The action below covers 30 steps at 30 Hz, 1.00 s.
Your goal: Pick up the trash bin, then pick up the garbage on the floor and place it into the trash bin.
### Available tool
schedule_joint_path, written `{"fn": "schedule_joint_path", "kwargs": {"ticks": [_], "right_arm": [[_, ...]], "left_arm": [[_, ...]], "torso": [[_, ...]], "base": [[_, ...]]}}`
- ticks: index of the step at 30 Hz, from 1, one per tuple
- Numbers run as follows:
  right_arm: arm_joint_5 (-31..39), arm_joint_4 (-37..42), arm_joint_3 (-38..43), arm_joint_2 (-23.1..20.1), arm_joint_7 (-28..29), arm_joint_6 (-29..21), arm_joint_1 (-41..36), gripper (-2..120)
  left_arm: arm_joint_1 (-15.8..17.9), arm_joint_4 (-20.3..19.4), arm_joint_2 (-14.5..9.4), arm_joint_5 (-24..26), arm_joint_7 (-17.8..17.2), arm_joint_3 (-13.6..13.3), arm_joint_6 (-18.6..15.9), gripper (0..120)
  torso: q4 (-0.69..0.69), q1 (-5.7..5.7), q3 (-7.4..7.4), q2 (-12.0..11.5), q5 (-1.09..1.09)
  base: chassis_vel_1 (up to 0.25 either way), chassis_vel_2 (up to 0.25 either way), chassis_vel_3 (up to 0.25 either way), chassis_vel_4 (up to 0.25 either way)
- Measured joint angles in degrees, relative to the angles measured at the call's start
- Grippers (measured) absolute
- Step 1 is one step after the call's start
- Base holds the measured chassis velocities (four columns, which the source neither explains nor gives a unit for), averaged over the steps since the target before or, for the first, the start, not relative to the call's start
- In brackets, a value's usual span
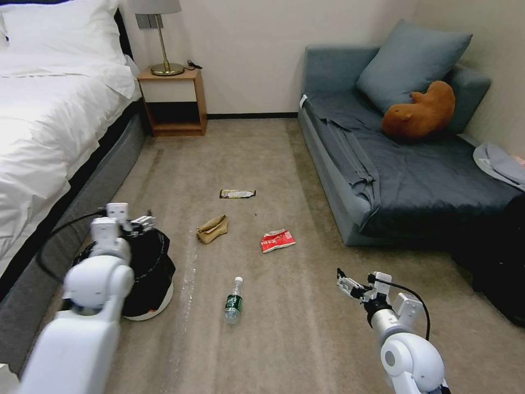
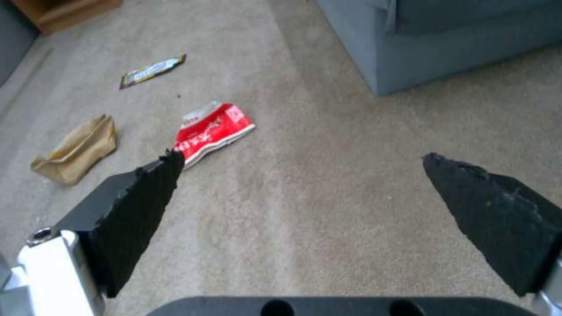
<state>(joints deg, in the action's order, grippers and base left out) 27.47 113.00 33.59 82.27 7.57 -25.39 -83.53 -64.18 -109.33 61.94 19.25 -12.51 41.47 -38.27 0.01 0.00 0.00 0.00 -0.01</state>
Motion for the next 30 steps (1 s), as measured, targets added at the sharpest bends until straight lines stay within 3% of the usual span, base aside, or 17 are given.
{"fn": "schedule_joint_path", "kwargs": {"ticks": [3,6,9,11,15,17,21,25,30], "right_arm": [[-0.01,-0.2,-0.13,-0.06,-0.02,0.06,0.14,100],[-0.23,-0.9,-0.67,-0.08,-0.05,0.26,0.48,100],[-0.34,-1.11,-0.88,-0.05,-0.06,0.36,0.57,100],[-0.68,-1.61,-1.39,0.12,-0.11,0.62,0.75,100],[-0.85,-1.68,-1.65,0.22,-0.16,0.76,0.78,100],[-0.91,-1.7,-1.8,0.28,-0.26,1.0,0.74,100],[-0.93,-1.66,-1.79,0.28,-0.36,1.17,0.51,100],[-1.13,-1.59,-1.53,0.5,-0.49,1.5,0.08,100],[-1.58,-1.57,-1.5,0.87,-0.52,1.64,-0.16,100]], "left_arm": [[-0.48,1.12,-1.41,0.4,1.03,1.38,0.0,98],[-1.9,6.13,-6.29,1.29,4.97,4.14,0.07,98],[-2.21,7.42,-7.53,1.49,6.14,4.42,0.09,98],[-2.49,10.19,-9.9,1.84,8.67,4.59,0.11,98],[-2.11,11.97,-10.52,2.15,9.3,4.2,-0.22,98],[-1.15,14.65,-11.19,2.26,10.55,2.37,-0.78,98],[-0.26,16.41,-11.77,1.54,11.17,0.44,-0.87,98],[1.54,19.34,-12.86,-0.87,12.67,-3.15,-0.36,98],[3.1,21.98,-12.26,-3.21,13.05,-6.03,0.17,98]], "torso": [[0.01,0.0,0.0,0.0,-0.02],[0.0,0.0,0.0,0.0,-0.02],[0.01,0.0,0.0,0.0,-0.02],[0.0,0.0,0.0,0.0,0.0],[0.0,0.0,0.0,0.0,0.0],[0.0,0.0,0.0,0.0,0.0],[-0.01,0.0,0.0,0.0,-0.01],[-0.01,0.0,0.0,0.0,0.01],[-0.01,0.0,0.0,0.0,0.01]], "base": [[0.0,0.0,0.0,0.0],[0.0,0.0,0.0,0.0],[0.0,0.0,0.0,0.0],[0.0,0.0,0.0,0.0],[0.0,0.0,0.0,0.0],[0.0,0.0,0.0,0.0],[0.0,0.0,0.0,0.0],[0.0,0.0,0.0,0.0],[0.0,0.0,0.0,0.0]]}}
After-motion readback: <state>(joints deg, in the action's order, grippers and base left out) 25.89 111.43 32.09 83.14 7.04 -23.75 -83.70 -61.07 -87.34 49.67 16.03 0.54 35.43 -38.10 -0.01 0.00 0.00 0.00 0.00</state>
